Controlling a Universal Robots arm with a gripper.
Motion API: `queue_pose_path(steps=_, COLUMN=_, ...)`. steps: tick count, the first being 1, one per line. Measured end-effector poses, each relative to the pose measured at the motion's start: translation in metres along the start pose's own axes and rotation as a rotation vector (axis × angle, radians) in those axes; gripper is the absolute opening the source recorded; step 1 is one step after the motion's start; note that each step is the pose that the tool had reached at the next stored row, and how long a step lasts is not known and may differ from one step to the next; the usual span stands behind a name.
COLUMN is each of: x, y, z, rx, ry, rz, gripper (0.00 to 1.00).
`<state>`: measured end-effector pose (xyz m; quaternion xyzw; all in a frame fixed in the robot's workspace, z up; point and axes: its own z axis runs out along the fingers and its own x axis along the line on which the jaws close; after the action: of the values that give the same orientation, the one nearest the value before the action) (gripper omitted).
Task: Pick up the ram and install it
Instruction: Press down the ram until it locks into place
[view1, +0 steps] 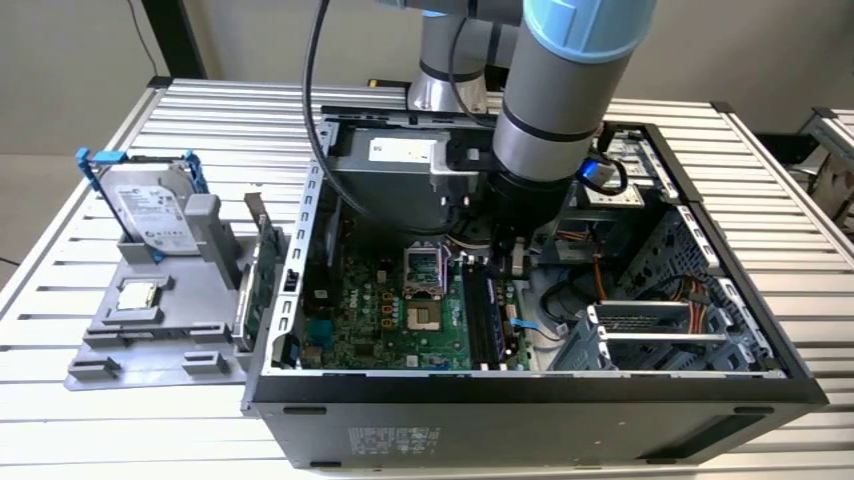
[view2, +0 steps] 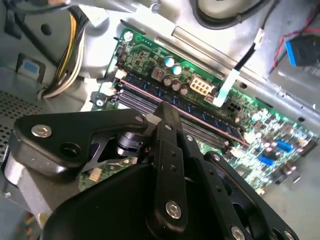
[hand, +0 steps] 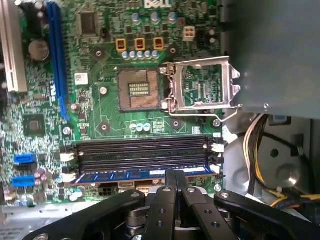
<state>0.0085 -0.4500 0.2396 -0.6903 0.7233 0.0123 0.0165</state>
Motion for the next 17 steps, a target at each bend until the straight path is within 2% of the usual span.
queue_pose_path(steps=4, x=0.0012, y=-0.0014, z=0.0005, rx=-0.0023, ry=-0.0002, rz=-0.009, gripper=0.0)
queue_pose_path(steps=9, x=0.0177, y=-0.0043, z=0.0067, rx=-0.0027, ry=0.0001, rz=-0.009, gripper=0.0)
queue_pose_path(steps=13, x=0.0182, y=-0.0043, z=0.014, rx=-0.0026, ry=-0.0001, rz=-0.008, gripper=0.0)
queue_pose_path(steps=17, x=0.0188, y=-0.0042, z=0.0204, rx=-0.003, ry=0.0022, rz=-0.007, gripper=0.0)
